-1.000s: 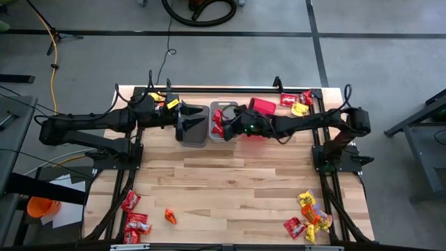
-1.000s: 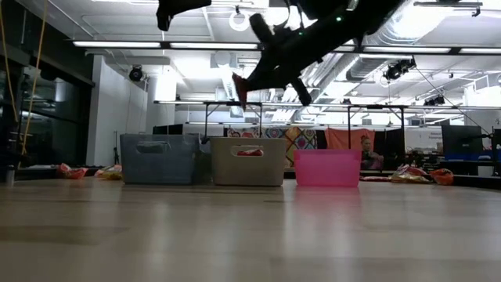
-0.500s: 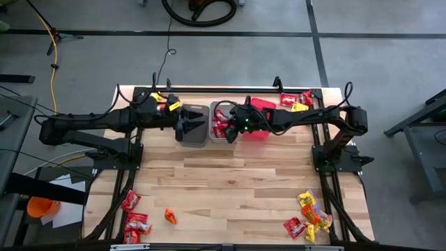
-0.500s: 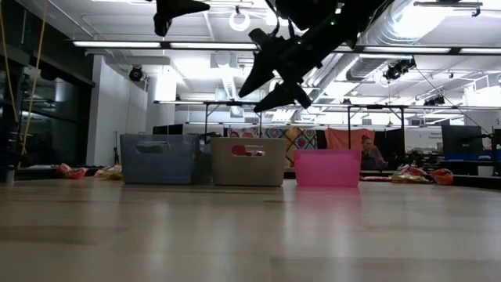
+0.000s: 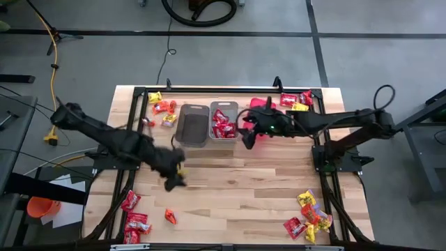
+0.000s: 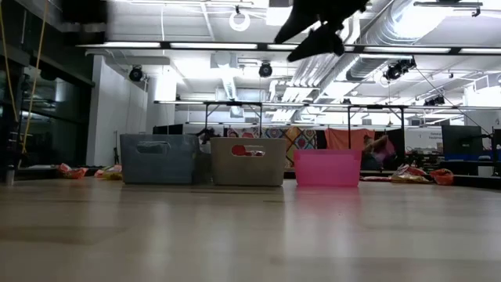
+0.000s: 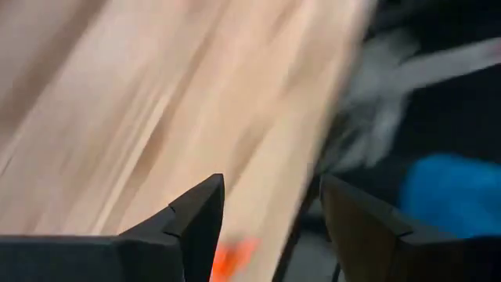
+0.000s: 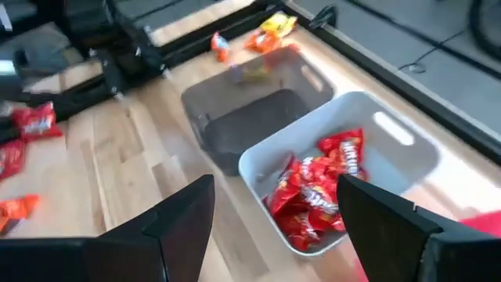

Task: Sort candy
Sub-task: Put the bottom left red candy into the gray bin

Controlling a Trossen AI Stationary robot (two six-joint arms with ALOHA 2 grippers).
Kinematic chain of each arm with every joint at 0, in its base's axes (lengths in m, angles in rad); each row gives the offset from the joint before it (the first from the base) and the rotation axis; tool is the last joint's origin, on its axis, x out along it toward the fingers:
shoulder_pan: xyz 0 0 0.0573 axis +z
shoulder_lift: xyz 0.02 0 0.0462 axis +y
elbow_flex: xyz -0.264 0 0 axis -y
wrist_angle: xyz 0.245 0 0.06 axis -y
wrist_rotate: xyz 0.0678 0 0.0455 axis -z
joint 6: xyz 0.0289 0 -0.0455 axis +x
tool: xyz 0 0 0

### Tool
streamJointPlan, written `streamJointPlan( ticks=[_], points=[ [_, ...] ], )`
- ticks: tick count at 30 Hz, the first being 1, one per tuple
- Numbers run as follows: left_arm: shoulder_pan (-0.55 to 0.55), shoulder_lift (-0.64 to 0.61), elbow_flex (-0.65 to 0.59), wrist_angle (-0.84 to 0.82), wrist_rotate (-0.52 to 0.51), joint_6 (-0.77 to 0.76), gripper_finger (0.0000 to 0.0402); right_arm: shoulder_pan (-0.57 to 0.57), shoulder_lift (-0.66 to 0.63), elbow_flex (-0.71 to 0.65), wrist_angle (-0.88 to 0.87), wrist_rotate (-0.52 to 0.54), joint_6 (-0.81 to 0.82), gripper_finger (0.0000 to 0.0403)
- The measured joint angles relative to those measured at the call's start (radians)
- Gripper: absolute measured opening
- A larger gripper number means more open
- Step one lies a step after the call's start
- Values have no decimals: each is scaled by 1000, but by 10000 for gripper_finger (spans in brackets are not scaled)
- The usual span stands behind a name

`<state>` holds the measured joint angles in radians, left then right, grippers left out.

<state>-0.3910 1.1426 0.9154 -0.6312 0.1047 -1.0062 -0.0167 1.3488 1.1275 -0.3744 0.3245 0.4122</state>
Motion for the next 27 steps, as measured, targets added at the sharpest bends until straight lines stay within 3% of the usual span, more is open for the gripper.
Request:
streamJointPlan(
  ticks=[4, 9, 15, 27],
  points=[
    [-74, 145, 66, -374, 134, -144, 197, 16, -48, 0, -93, 69, 38, 264],
    [-143, 304, 70, -579, 331, -103, 197, 24, -60, 0, -169, 104, 75, 264],
    [-205, 418, 12, -577, 447, -15, 197, 24, -59, -13, -176, 104, 88, 264],
    [-252, 451, -133, -532, 474, -11, 197, 24, -60, -13, -177, 104, 86, 264]
  ],
)
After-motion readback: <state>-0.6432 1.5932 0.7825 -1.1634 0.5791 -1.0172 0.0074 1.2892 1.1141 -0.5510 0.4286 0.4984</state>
